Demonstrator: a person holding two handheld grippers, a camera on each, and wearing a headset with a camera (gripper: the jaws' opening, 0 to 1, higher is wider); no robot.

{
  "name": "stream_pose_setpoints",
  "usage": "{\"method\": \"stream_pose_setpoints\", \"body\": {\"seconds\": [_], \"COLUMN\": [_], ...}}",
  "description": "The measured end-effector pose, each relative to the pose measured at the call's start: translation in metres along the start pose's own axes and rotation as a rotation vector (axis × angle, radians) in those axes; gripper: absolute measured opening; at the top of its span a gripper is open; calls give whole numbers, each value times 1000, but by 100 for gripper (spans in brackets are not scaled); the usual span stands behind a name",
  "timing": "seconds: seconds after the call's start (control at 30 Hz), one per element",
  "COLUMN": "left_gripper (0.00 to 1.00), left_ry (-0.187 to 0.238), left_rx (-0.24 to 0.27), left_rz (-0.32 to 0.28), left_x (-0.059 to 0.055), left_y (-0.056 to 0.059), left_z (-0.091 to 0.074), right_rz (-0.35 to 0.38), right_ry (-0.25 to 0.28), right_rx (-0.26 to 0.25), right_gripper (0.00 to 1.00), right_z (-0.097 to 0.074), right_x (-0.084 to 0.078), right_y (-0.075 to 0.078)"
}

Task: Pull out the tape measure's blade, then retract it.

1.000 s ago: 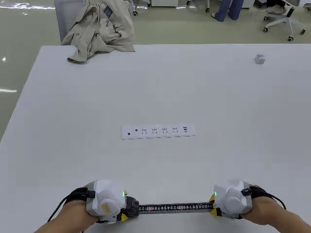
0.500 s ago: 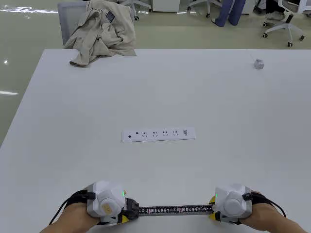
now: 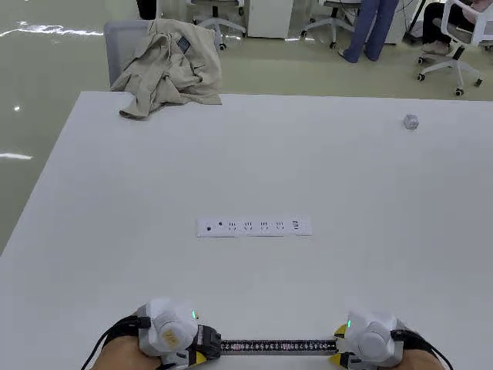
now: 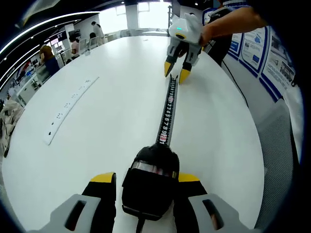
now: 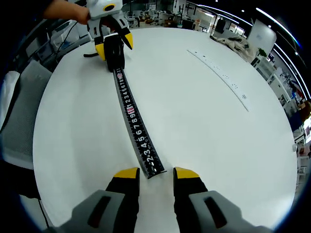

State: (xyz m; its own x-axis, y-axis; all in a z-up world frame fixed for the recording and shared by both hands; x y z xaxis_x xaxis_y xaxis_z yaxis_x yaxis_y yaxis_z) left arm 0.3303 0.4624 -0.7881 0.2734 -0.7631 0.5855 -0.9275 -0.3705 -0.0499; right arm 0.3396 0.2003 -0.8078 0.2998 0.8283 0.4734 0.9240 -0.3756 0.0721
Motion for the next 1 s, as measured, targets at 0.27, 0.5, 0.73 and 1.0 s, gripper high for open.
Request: {"method": "stream_pose_setpoints", "body": {"seconds": [0.27, 0.5, 0.73, 1.0], "left_gripper": [48, 48, 52, 58], "left_ry": [35, 71, 99, 130], "left_rx": [45, 86, 129, 163], "left_rz": [-98, -174, -287, -396], "left_x": [2, 4, -3, -13], "left_y": [-3, -2, 5, 18], "left_z": [-7, -17, -28, -38], "right_rz": [86, 141, 221, 229], "right_ry": [29, 56, 94, 114], "right_rx": [-25, -31, -53, -69], "right_gripper": [31, 36, 40, 42], "right_z": [-4, -6, -14, -24], "right_x": [7, 13, 17, 22], "right_y": [1, -10, -17, -26]}}
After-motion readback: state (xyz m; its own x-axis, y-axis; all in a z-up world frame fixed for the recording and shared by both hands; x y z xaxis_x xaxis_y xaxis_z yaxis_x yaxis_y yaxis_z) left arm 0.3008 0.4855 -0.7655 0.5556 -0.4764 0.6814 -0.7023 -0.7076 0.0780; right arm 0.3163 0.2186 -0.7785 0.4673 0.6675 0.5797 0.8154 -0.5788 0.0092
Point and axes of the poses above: the centre of the closed fingertips' face, and the gripper's own axes: z roughly forward along the fingers, y roughly to its right, x roughly out of its top, the point moved 1 cm from there along -z, roughly backward along the fingers, and after that the axes turned 1 degree about z, right-handed, at the moved point
